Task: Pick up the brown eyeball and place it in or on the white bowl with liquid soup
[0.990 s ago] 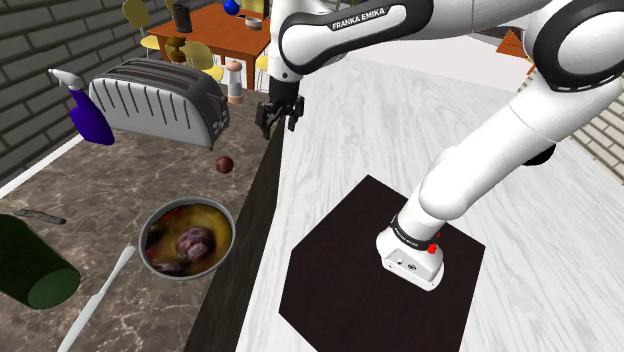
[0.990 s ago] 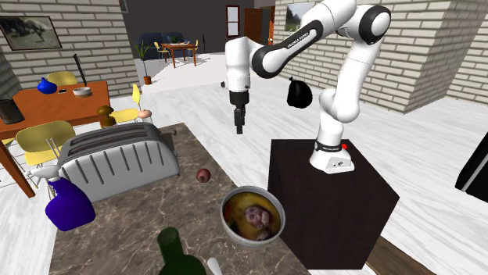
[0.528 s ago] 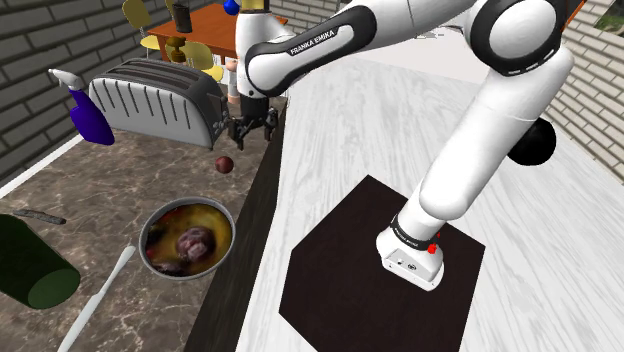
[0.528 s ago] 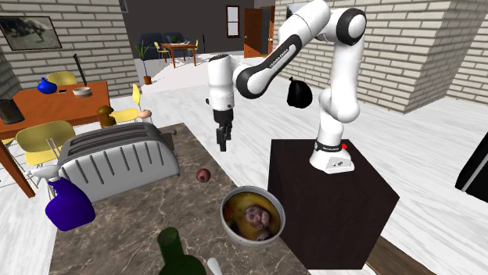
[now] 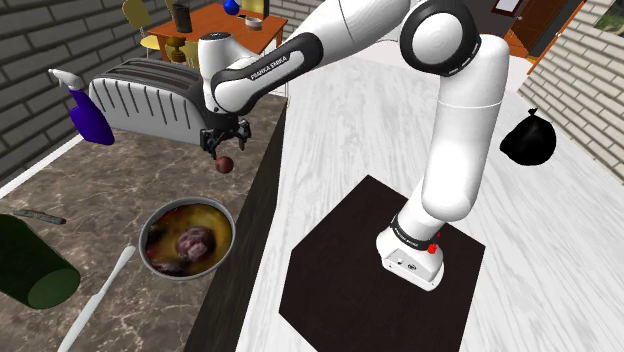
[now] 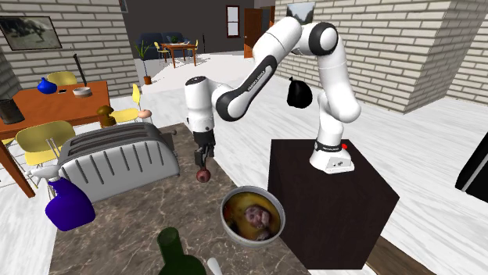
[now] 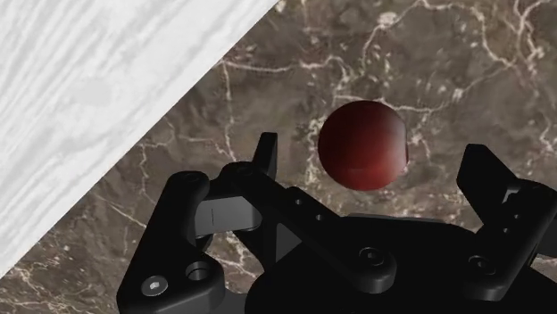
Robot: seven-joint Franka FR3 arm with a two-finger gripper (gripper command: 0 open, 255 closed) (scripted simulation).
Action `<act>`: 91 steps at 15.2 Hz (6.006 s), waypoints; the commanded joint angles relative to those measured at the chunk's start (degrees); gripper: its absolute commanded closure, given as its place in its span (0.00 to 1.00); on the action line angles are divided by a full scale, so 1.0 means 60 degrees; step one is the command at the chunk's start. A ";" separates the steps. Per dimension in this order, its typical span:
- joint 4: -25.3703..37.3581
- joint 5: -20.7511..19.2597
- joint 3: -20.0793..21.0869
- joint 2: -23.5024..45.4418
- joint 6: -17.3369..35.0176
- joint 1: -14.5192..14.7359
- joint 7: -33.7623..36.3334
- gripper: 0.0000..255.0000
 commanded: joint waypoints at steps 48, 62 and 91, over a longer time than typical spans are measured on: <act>0.1546 -0.0091 -0.0042 0.0159 -0.1416 0.0180 0.0236 1.00; 0.2004 0.0101 0.0164 -0.0549 -0.2571 0.0374 0.0490 1.00; 0.0703 -0.0310 0.1640 -0.0507 -0.1408 0.3036 0.4884 1.00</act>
